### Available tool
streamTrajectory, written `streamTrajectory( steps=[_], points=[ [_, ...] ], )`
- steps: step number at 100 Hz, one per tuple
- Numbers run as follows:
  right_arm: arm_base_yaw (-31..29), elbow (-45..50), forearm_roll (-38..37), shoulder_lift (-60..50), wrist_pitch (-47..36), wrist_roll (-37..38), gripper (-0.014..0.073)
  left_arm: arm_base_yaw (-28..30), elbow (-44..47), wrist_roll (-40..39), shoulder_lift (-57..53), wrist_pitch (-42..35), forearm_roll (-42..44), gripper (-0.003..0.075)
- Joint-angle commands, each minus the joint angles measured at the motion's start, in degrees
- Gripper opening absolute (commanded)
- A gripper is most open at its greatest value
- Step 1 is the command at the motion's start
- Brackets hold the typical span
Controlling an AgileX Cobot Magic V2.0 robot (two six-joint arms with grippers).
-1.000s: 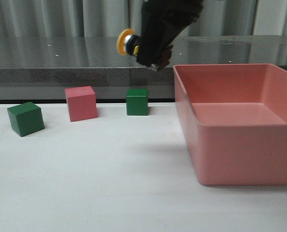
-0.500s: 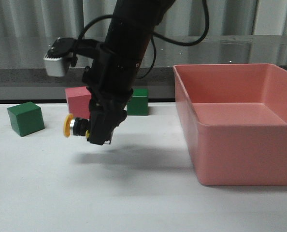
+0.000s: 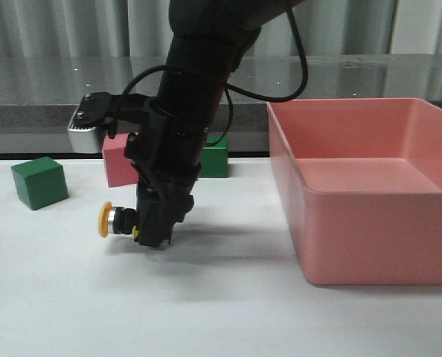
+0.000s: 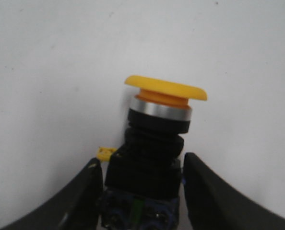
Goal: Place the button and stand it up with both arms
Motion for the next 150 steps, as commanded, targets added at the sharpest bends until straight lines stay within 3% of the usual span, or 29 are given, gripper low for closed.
streamTrajectory(
  steps=[1, 13, 32, 51, 63, 80, 96, 124, 150],
  points=[
    [-0.12, -1.89, 0.85, -3.7, -0.85, -0.64, 0.0459, 0.05, 2.63, -0.41, -1.78, -4.39, -0.45, -0.0019],
    [-0.12, -1.89, 0.85, -3.76, -0.85, -0.38, 0.054, 0.05, 2.63, -0.41, -1.78, -4.39, -0.45, -0.0019],
    [-0.18, -1.89, 0.85, -5.29, -0.25, 1.94, 0.054, 0.05, 2.63, -0.41, -1.78, -4.39, -0.45, -0.0019],
    [-0.23, -3.46, 0.85, -12.42, 4.82, 10.98, 0.0527, 0.05, 2.63, -0.41, -1.78, -4.39, -0.45, -0.0019],
    [-0.41, -5.39, 0.68, -18.36, 9.17, 19.92, 0.0416, 0.05, 2.63, -0.41, -1.78, -4.39, -0.45, -0.0019],
    [-1.7, -5.4, -3.77, -27.25, 10.32, 33.0, 0.0094, 0.05, 2.63, -0.41, -1.78, -4.39, -0.45, -0.002],
    [-5.2, -4.82, -8.23, -33.83, 10.86, 43.92, -0.0125, 0.05, 2.63, -0.41, -1.78, -4.39, -0.45, -0.002],
    [-14.36, 6.7, -19.5, -49.0, 4.02, 57.72, -0.0113, 0.05, 2.63, -0.41, -1.78, -4.39, -0.45, -0.0019],
    [-21.71, 29.6, -20.64, -65.34, -11.62, 64.45, -0.0113, 0.05, 2.63, -0.41, -1.78, -4.39, -0.45, -0.0019]
  ],
)
